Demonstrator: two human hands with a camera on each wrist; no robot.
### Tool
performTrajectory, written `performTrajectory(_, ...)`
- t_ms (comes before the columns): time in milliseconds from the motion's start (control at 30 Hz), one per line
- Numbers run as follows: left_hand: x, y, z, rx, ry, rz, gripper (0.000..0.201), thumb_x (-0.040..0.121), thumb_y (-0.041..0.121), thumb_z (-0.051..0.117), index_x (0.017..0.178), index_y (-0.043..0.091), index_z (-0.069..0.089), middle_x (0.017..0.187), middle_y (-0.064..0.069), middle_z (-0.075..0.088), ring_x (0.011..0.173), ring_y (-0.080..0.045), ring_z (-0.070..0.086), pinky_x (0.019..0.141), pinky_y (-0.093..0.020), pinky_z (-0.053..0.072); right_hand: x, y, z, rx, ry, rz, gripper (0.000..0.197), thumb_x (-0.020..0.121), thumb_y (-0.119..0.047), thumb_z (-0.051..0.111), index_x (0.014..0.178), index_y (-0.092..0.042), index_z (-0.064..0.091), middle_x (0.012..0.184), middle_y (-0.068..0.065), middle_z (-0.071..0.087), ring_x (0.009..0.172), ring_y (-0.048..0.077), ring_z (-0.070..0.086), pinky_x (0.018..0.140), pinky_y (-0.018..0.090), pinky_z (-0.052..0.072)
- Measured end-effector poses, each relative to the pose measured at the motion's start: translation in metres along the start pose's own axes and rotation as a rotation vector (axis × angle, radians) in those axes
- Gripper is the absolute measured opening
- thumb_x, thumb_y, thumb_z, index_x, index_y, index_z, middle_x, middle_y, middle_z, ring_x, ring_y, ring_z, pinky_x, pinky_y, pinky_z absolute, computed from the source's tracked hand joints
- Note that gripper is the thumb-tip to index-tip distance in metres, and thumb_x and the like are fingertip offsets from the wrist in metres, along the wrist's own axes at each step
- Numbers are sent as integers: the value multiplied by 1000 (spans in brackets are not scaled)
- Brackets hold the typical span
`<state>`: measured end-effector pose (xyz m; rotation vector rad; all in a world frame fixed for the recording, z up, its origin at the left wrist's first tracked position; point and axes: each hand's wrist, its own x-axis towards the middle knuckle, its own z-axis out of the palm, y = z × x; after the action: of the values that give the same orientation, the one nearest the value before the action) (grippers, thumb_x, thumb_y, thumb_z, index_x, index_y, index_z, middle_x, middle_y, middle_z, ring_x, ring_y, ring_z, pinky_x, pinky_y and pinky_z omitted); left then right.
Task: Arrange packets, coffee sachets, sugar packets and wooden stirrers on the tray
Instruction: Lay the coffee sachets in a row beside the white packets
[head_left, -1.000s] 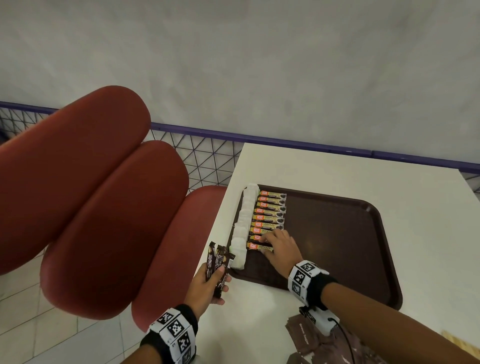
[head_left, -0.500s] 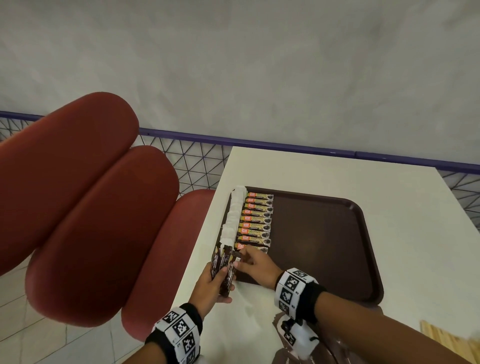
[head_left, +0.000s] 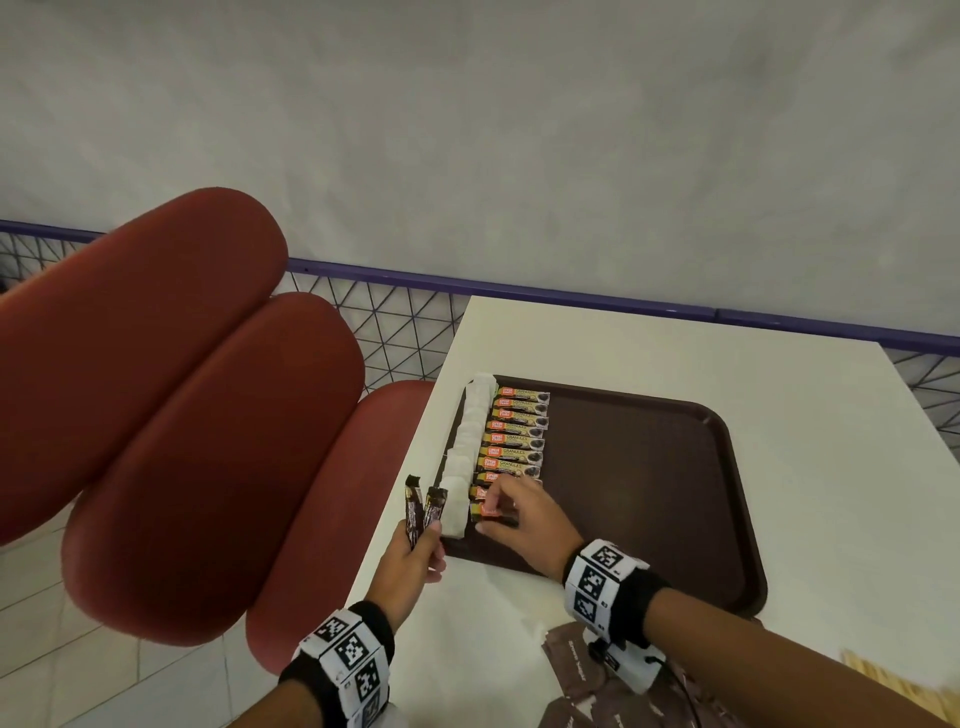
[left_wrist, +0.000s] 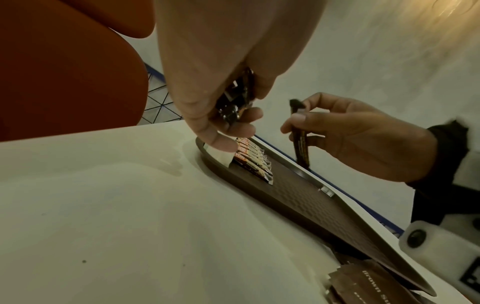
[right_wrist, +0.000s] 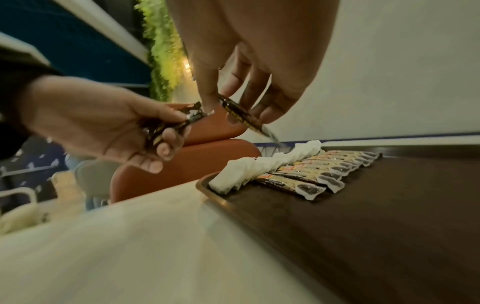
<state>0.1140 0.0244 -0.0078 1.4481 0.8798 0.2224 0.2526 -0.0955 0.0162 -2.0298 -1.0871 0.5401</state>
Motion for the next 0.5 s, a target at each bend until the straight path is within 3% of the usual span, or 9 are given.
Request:
performTrajectory(233, -6, 3, 7, -22, -34, 11, 19, 97, 27, 45, 110, 13, 50, 93, -2, 61, 80, -15, 55, 66, -27, 50, -4, -2, 7, -244, -66, -47, 27, 81, -33, 66, 99, -18, 54, 97, -8, 40, 92, 9, 35, 79, 24, 31)
performTrajectory(500, -1, 0, 10, 74, -57, 50, 14, 95, 16, 51, 109, 17, 50, 90, -2, 60, 74, -12, 55, 61, -24, 47, -3, -6, 16, -247, -95, -79, 25, 81, -31, 65, 100, -19, 53, 97, -9, 38, 90, 9, 35, 78, 23, 29)
